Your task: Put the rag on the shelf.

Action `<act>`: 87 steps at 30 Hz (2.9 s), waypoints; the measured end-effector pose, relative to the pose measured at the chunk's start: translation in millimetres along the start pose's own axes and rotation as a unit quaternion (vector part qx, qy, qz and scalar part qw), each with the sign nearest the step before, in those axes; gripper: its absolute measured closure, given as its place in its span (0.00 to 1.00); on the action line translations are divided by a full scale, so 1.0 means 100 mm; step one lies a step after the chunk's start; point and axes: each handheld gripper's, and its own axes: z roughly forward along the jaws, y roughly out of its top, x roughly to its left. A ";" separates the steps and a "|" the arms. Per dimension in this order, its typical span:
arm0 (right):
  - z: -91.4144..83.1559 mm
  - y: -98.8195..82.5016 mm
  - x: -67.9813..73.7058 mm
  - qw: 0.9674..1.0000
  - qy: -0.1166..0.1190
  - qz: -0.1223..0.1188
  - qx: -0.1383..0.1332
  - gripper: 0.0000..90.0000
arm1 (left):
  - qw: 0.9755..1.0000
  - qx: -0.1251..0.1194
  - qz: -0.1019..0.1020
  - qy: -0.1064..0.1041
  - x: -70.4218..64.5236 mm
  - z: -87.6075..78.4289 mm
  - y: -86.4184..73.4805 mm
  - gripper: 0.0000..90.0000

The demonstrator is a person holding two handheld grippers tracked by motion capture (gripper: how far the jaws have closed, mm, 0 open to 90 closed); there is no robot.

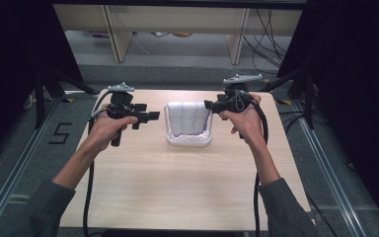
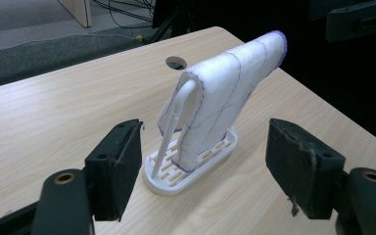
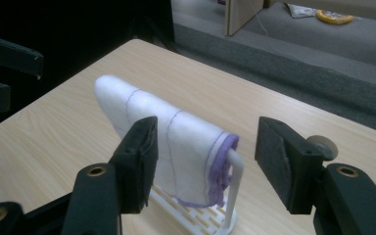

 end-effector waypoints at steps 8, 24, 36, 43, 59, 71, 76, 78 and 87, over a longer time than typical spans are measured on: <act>-0.04 -0.16 0.03 1.000 0.009 0.005 -0.003 0.43 | 1.000 -0.002 0.002 -0.020 -0.04 -0.01 -0.10 0.31; -0.17 -0.39 0.15 0.999 0.024 0.014 -0.025 0.40 | 0.999 -0.007 0.009 -0.041 -0.20 -0.14 -0.30 0.24; -0.20 -0.59 0.21 0.999 0.034 0.014 -0.027 0.40 | 0.998 -0.007 0.018 -0.058 -0.32 -0.21 -0.49 0.24; -0.22 -0.68 0.27 0.999 0.032 0.008 -0.028 0.40 | 0.998 -0.005 0.028 -0.057 -0.38 -0.25 -0.55 0.24; -0.23 -0.89 0.36 0.998 0.045 0.004 -0.032 0.36 | 0.997 -0.002 0.040 -0.066 -0.46 -0.27 -0.81 0.22; -0.17 -0.99 0.44 0.998 0.063 0.003 -0.024 0.36 | 0.996 0.011 0.046 -0.073 -0.51 -0.26 -1.03 0.22; -0.13 -1.06 0.49 0.998 0.068 0.007 -0.011 0.36 | 0.996 0.011 0.046 -0.074 -0.50 -0.26 -1.13 0.21; -0.11 -1.09 0.52 0.997 0.072 0.006 -0.012 0.36 | 0.996 0.013 0.046 -0.075 -0.48 -0.27 -1.18 0.21; -0.07 -1.23 0.55 0.998 0.065 -0.005 -0.004 0.36 | 0.996 0.020 0.047 -0.073 -0.48 -0.24 -1.35 0.21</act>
